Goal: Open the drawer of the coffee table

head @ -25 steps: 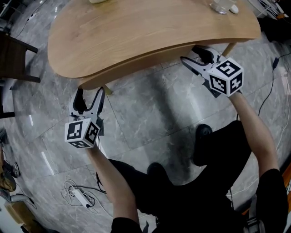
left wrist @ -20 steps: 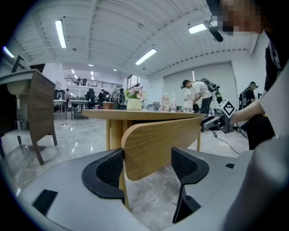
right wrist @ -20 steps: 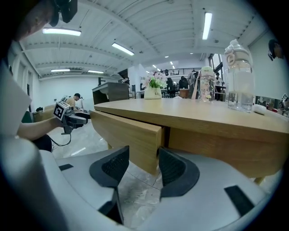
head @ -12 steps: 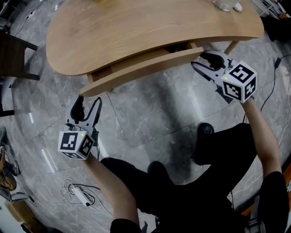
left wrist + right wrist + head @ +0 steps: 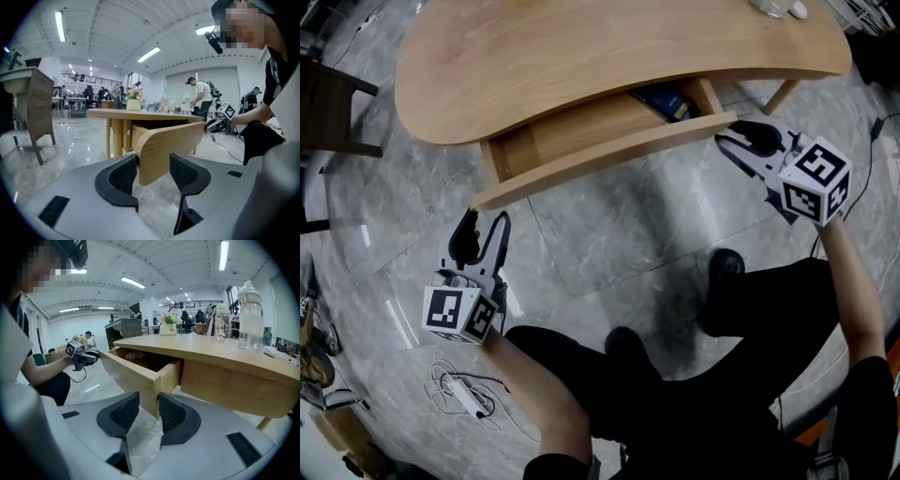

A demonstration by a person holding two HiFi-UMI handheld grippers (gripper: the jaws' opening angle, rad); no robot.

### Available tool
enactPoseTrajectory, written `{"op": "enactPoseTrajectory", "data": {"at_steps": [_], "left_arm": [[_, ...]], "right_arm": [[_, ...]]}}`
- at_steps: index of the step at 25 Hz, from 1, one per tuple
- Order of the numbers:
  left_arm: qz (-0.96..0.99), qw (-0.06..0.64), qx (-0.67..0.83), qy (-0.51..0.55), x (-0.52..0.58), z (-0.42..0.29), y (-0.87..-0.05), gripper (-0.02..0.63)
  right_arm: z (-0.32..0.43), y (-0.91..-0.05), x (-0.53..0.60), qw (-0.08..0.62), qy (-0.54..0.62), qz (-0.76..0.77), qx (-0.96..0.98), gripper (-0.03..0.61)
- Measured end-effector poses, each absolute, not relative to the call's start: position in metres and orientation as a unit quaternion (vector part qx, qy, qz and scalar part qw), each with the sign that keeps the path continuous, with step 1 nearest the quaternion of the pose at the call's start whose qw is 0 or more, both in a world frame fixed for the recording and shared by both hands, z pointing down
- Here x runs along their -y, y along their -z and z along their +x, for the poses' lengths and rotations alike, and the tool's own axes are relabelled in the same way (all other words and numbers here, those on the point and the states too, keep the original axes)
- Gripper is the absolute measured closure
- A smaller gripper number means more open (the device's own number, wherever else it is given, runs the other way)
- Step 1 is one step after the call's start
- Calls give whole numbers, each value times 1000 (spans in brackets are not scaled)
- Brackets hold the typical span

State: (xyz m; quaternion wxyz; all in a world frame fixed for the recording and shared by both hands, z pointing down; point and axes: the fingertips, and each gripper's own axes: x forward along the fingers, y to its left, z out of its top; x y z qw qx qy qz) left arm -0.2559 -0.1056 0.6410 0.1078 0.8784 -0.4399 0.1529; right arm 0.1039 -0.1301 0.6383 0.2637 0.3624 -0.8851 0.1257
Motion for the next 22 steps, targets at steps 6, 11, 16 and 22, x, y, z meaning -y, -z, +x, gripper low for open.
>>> {"op": "enactPoseTrajectory", "data": {"at_steps": [6,11,16,22], "left_arm": [[877,111,438,-160,103,-260,-640,439],[874,124,446,-150,105,-266,-639,473],[875,125,445,-146,106,-269,-640,499],[878,127,438,-145,105,-271,-637,500]], "right_arm": [[109,-636,129,268,-149,367,878,468],[108,-636,130,276,-144,368,876,490],[108,-637,126,278,-145,361,878,495],[105,-634,120,290,-140,342,883,503]]}}
